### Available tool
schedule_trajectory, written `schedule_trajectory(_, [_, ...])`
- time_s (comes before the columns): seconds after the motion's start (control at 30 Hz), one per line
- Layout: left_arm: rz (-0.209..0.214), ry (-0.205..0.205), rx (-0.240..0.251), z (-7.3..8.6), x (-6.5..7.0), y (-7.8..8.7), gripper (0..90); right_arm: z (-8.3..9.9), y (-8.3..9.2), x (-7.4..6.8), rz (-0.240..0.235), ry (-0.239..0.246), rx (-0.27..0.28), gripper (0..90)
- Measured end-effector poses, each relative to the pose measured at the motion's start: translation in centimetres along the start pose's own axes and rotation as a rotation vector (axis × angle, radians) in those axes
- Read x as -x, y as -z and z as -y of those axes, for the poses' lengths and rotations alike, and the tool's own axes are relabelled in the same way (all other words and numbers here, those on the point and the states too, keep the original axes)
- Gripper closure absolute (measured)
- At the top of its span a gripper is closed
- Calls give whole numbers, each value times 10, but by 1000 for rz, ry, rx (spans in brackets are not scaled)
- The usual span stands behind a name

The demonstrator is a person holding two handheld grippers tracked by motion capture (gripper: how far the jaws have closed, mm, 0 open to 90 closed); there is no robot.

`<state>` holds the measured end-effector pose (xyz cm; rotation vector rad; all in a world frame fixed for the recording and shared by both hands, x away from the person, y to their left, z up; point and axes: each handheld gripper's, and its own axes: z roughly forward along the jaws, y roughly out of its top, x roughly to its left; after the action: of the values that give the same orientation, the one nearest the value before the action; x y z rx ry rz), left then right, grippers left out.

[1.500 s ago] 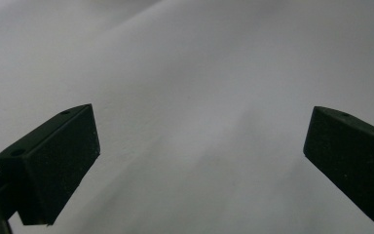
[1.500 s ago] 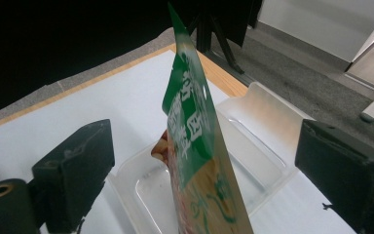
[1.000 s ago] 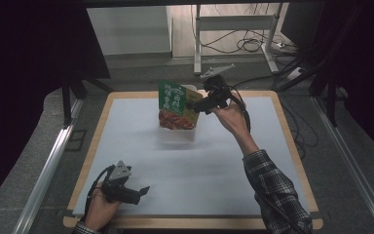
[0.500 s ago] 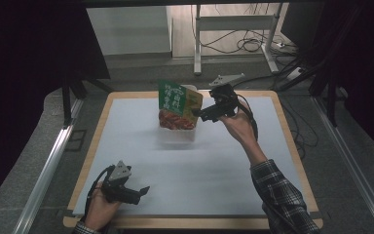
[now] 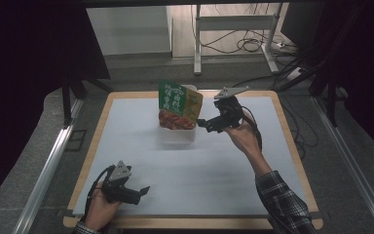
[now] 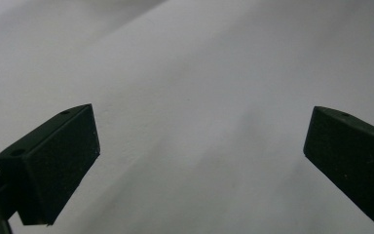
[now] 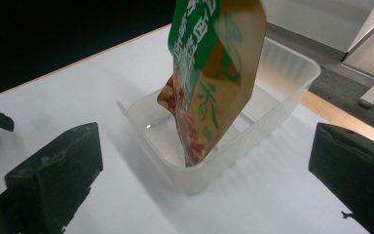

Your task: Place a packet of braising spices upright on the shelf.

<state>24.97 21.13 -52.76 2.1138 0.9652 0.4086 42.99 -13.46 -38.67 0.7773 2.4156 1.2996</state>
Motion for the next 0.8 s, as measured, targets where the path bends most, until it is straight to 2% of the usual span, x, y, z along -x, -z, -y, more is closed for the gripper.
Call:
schedule_trajectory(0.37, [-7, -13, 9, 0, 1, 0, 0, 23, 6, -4, -3, -14, -1, 0])
schedule_trajectory(0.8, [10, -6, 26, 0, 0, 2, 0, 39, 26, -12, 19, -18, 23, 0])
